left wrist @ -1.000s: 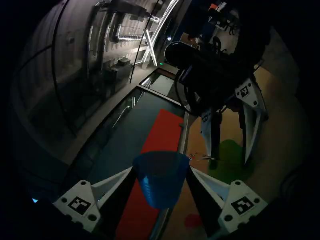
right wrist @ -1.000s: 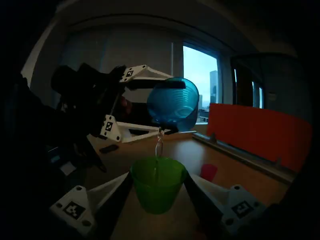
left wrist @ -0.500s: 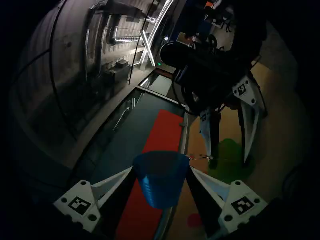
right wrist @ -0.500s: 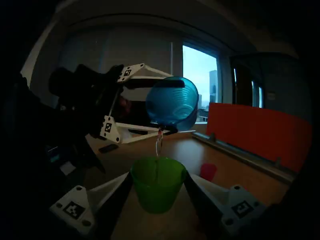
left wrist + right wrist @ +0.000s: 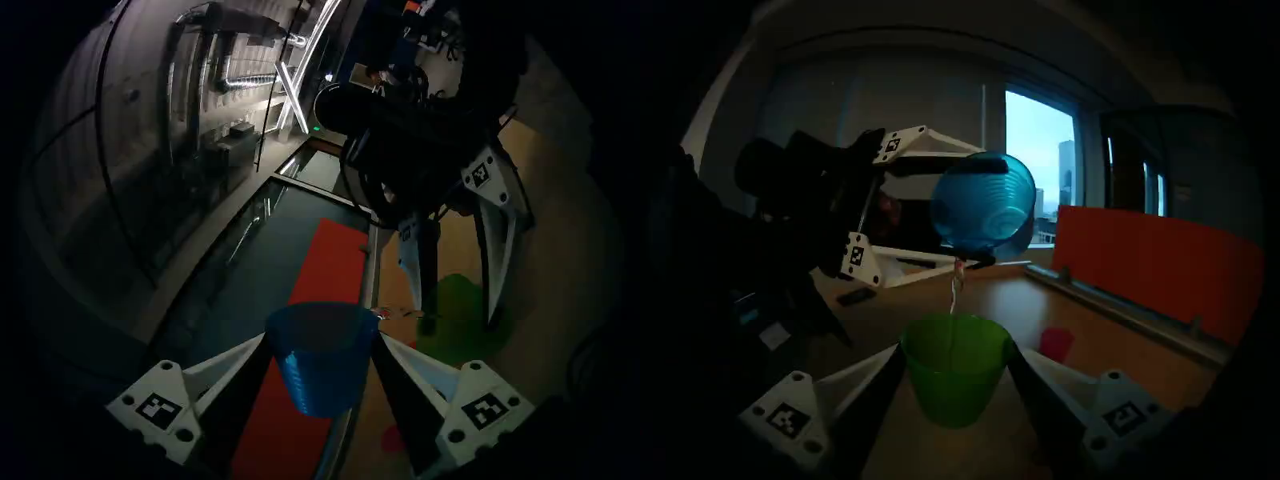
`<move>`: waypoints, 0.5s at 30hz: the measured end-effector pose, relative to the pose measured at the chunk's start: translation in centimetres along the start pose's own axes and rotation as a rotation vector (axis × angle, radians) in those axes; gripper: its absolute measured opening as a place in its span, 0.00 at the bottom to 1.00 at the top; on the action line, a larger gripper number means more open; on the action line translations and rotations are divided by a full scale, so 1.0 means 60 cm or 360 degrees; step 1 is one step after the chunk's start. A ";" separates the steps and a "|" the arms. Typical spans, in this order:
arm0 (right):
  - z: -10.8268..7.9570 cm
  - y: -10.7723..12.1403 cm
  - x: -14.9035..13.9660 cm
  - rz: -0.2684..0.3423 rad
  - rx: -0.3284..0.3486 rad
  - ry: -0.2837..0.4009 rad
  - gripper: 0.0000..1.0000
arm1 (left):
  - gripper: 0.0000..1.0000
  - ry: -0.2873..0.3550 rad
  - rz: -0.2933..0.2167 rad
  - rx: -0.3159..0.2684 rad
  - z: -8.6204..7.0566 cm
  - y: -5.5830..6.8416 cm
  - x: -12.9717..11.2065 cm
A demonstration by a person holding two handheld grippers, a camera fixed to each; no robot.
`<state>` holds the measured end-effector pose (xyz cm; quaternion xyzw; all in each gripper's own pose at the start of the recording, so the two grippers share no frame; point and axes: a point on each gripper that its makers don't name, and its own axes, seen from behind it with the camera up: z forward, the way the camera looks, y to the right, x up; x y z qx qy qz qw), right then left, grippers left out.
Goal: Pour water
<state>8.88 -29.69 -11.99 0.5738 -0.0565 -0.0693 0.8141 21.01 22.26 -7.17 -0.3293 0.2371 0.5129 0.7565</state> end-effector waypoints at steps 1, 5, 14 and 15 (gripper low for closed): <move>0.000 0.000 0.000 0.0000 0.0000 0.0000 0.91 | 0.85 0.0001 0.0006 0.0000 -0.001 0.000 0.000; 0.000 0.001 0.000 -0.0001 0.0000 -0.0002 0.91 | 0.85 -0.0001 0.0032 0.0001 -0.002 -0.001 0.001; 0.003 0.004 -0.001 -0.0001 -0.0005 -0.0001 0.91 | 0.85 -0.0008 0.0092 -0.0007 -0.001 0.004 -0.001; 0.004 0.005 -0.001 -0.0001 -0.0006 -0.0001 0.91 | 0.85 -0.0009 0.0099 -0.0010 -0.001 0.005 -0.001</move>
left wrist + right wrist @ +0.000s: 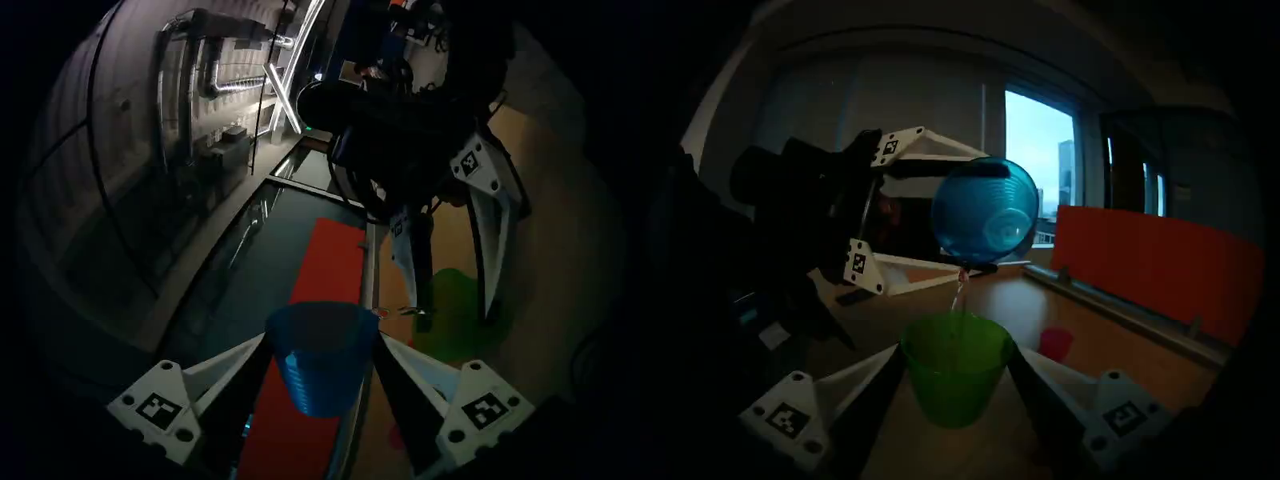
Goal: Pour water
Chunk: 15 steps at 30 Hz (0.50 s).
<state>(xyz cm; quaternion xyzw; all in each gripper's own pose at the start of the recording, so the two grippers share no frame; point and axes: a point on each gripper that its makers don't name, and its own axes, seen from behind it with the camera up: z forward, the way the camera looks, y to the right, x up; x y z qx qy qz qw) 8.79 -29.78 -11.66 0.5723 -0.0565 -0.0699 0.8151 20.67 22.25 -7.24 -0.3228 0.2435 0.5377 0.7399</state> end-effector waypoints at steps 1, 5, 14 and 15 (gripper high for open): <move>0.000 0.001 0.000 0.0001 -0.0001 0.0001 0.91 | 0.85 0.0000 0.0005 -0.0001 0.000 0.001 0.000; 0.000 0.003 -0.002 0.0005 -0.0003 0.0003 0.91 | 0.85 0.0000 0.0022 -0.0004 0.000 0.002 0.000; 0.002 0.004 -0.005 0.0009 -0.0004 -0.0001 0.91 | 0.85 -0.0007 0.0081 -0.0002 -0.001 0.003 -0.001; 0.002 0.004 -0.005 0.0011 -0.0005 -0.0001 0.91 | 0.85 -0.0007 0.0088 -0.0001 0.000 0.003 -0.001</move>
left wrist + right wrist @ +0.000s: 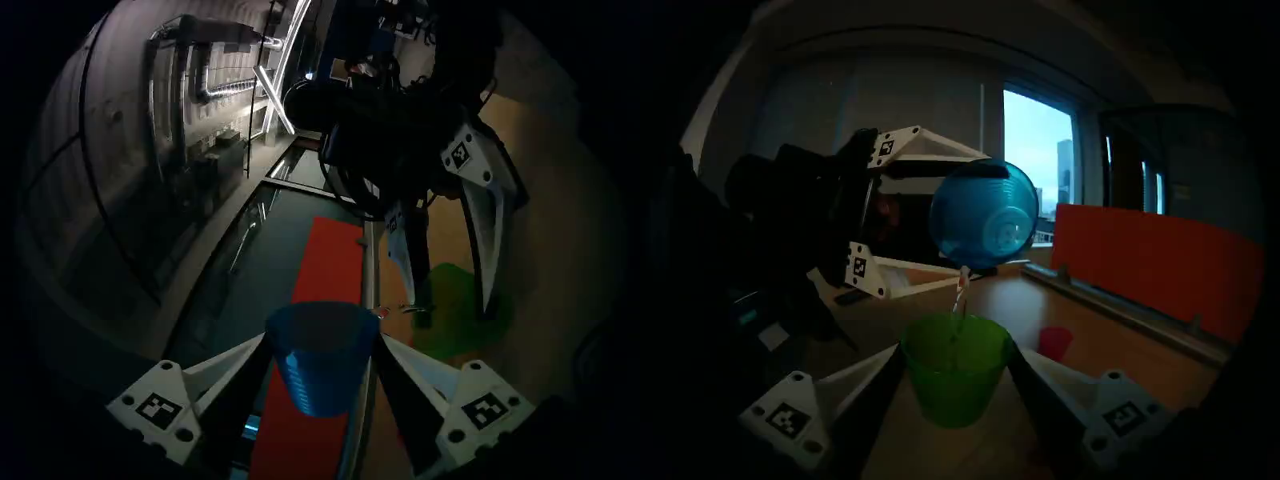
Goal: Pour water
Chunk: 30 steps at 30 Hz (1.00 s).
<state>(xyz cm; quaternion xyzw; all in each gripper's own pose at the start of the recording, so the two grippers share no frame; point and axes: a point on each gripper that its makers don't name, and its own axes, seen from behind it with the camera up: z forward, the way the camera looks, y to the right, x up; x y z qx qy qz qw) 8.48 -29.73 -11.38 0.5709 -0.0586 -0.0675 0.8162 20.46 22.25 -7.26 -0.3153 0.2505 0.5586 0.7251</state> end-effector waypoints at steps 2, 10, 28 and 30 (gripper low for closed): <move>-0.001 0.000 -0.001 0.0000 0.0000 0.0000 0.91 | 0.85 0.0000 0.0010 0.0001 0.002 0.001 0.000; -0.002 0.002 -0.002 0.0002 -0.0006 -0.0001 0.91 | 0.85 0.0002 0.0047 0.0010 0.006 0.003 0.001; -0.004 0.003 -0.002 0.0001 -0.0016 0.0005 0.91 | 0.85 -0.0001 0.0153 0.0019 0.012 0.000 0.004; -0.004 0.002 -0.002 0.0002 -0.0016 0.0004 0.91 | 0.85 -0.0002 0.0160 0.0017 0.014 0.001 0.004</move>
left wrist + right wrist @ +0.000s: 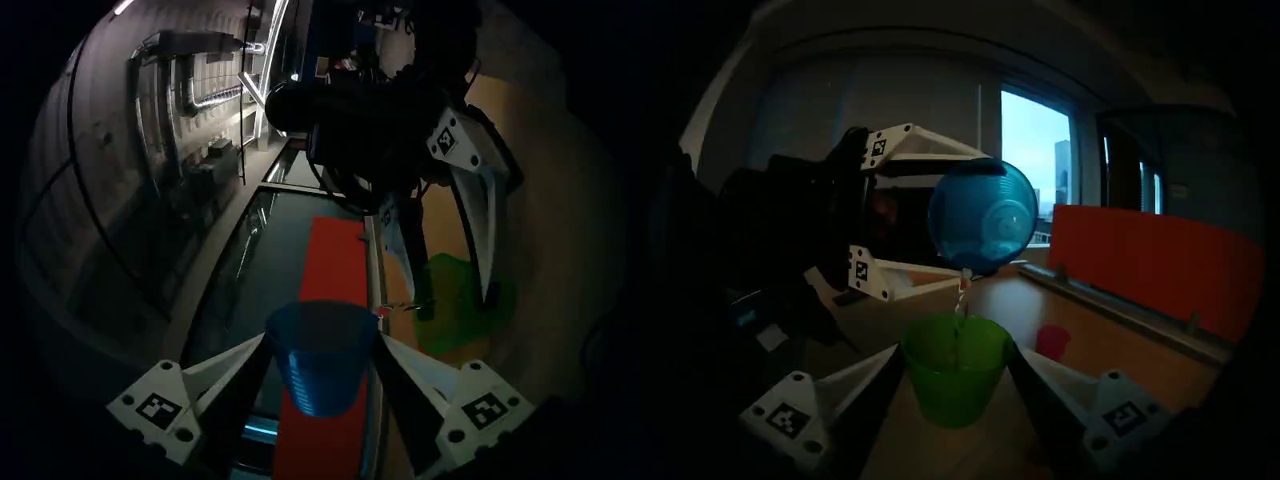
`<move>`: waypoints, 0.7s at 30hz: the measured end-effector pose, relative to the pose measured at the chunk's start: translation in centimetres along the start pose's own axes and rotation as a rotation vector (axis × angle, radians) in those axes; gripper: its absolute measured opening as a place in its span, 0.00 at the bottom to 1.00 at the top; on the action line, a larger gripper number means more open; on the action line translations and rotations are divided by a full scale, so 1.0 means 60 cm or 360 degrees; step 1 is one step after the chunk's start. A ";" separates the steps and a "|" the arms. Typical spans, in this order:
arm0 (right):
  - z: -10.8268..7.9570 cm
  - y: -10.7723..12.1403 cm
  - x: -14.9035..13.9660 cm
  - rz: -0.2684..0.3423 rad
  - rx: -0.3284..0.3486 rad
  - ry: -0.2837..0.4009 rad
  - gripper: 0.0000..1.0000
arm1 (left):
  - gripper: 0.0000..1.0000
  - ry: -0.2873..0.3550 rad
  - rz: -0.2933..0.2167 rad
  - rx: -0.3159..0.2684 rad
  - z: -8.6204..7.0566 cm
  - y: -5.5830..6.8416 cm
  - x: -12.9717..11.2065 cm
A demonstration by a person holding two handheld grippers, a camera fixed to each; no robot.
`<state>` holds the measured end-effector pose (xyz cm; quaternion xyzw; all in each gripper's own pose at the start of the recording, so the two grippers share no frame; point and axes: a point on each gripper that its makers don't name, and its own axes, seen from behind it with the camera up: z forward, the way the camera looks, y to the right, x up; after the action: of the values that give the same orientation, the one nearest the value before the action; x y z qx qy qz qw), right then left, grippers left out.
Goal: Pour water
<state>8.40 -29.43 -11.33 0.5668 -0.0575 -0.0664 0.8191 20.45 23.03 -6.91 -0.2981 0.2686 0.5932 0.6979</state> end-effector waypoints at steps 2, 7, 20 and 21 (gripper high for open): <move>0.000 0.000 -0.001 0.0001 -0.0001 0.0001 0.91 | 0.85 0.0003 0.0010 0.0002 0.000 0.000 0.001; 0.000 0.001 -0.002 0.0003 -0.0002 0.0001 0.91 | 0.85 0.0004 0.0048 0.0003 0.001 0.000 0.004; -0.001 0.001 -0.003 0.0001 -0.0004 -0.0002 0.91 | 0.85 0.0004 0.0132 0.0009 -0.007 0.001 0.012; -0.001 0.001 -0.002 0.0000 -0.0003 -0.0002 0.91 | 0.85 0.0004 0.0140 0.0011 -0.008 0.000 0.013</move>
<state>8.28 -29.33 -11.31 0.5661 -0.0580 -0.0668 0.8196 20.54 23.18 -7.78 -0.2844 0.2844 0.6219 0.6719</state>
